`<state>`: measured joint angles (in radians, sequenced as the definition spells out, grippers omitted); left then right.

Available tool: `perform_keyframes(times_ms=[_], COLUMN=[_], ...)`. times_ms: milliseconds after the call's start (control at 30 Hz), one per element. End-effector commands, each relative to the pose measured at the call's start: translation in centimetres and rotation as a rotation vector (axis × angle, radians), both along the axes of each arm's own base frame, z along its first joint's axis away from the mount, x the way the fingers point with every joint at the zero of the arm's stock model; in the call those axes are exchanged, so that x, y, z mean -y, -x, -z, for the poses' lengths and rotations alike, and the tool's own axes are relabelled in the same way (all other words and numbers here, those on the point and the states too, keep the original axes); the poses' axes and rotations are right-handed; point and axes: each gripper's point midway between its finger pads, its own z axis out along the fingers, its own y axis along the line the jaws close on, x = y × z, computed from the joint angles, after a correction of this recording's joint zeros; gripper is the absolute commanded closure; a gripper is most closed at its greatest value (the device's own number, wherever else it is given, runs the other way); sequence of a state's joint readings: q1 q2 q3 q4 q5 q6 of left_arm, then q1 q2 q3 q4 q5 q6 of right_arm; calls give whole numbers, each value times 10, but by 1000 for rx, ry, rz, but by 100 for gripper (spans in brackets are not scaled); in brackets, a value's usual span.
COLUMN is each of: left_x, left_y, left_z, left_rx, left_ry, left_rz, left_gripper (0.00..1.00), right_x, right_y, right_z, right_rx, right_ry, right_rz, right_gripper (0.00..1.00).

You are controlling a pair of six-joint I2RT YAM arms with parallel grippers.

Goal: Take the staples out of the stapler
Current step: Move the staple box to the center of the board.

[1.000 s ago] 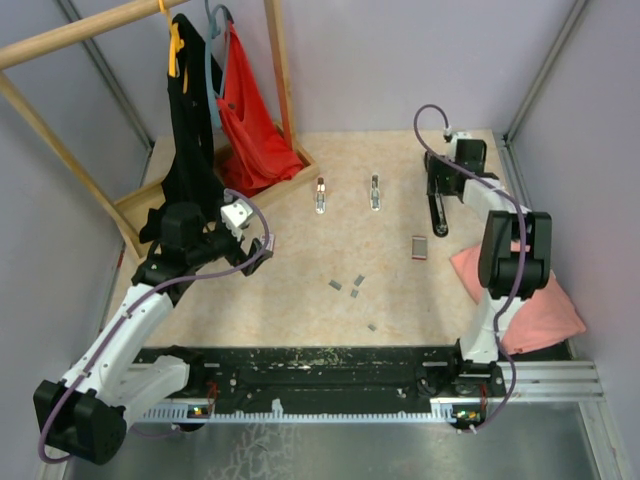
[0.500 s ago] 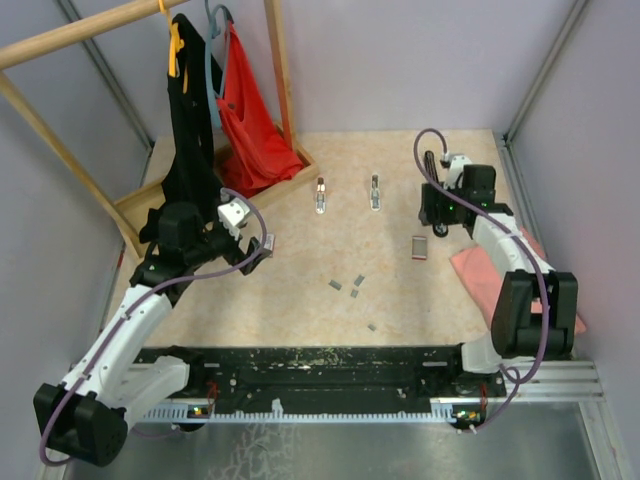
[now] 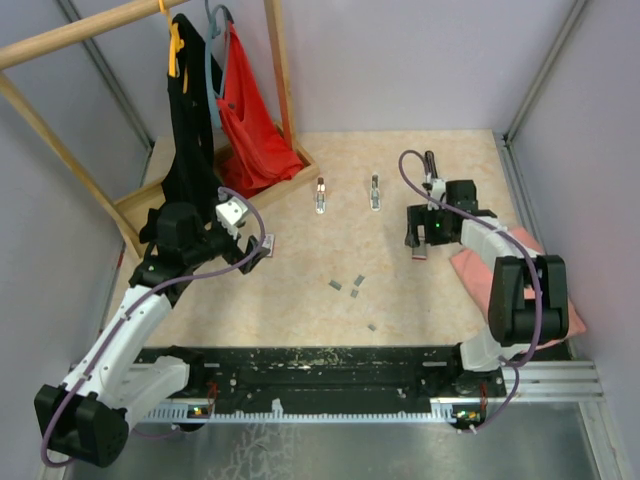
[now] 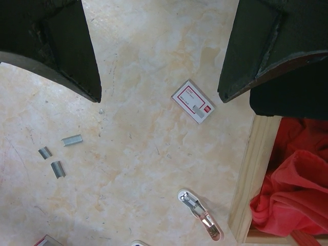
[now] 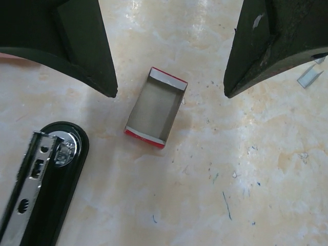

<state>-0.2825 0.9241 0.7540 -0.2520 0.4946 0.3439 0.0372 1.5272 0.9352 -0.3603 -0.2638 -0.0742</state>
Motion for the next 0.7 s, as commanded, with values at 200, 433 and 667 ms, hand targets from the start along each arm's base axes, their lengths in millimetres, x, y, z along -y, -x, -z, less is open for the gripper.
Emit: perform_keyframes(times_ms=[200, 433, 667], left_x=[-1, -1, -1], left_y=[-1, -1, -1], left_z=[-6, -5, -6], left_rx=[27, 24, 25], left_ry=[25, 25, 27], left_rz=[-1, 1, 1], left_gripper=[0, 0, 0], right_x=[-8, -3, -13], right_y=[-2, -3, -2], right_z=[19, 29, 36], right_rx=[-28, -42, -63], right_ry=[8, 38, 44], right_rz=[-7, 16, -24], right_gripper=[16, 15, 14])
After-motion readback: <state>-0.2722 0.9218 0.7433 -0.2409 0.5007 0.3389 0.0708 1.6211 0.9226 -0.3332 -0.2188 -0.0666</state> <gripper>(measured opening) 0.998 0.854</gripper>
